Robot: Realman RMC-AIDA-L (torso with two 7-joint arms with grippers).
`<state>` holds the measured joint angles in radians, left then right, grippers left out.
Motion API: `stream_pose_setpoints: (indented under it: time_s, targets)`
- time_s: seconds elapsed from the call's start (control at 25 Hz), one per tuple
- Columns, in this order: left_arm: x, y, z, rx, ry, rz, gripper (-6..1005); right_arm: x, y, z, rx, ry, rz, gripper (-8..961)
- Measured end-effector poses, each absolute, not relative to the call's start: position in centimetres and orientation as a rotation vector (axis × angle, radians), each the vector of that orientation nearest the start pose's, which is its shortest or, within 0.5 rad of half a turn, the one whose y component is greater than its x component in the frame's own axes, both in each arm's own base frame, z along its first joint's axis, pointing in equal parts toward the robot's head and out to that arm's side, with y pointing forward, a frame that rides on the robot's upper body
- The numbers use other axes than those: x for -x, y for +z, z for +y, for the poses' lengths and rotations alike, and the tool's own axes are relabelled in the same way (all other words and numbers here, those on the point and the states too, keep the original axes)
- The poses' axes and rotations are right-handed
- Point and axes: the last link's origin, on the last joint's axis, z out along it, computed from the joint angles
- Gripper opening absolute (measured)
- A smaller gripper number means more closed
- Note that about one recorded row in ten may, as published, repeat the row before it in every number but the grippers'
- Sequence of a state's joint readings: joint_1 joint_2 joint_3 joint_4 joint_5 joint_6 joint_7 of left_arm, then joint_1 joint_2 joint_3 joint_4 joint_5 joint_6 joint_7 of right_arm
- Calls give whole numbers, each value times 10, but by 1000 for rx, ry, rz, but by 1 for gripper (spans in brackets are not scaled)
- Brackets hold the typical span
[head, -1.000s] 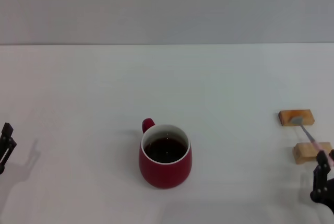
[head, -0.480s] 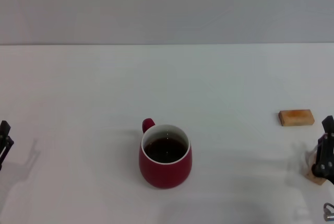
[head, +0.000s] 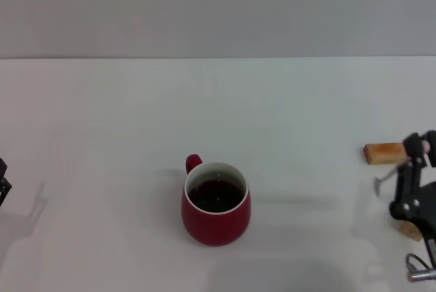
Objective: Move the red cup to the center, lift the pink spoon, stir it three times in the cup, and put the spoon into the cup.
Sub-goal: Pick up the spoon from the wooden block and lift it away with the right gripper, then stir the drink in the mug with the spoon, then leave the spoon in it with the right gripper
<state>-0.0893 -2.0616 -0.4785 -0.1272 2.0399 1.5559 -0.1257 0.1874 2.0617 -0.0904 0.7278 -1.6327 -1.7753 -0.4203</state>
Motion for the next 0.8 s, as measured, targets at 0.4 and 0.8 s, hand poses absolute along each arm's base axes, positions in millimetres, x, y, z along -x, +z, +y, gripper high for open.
stream_pose_setpoints:
  time_s: [0.4,0.8]
  targets:
    - [378,6,191,1496,-673,-475,859,-191,-78,185,1594,1178,309,34]
    - [379,6,190,1496,-672,-476,859,-167,-92,186,1702,1251,294,33]
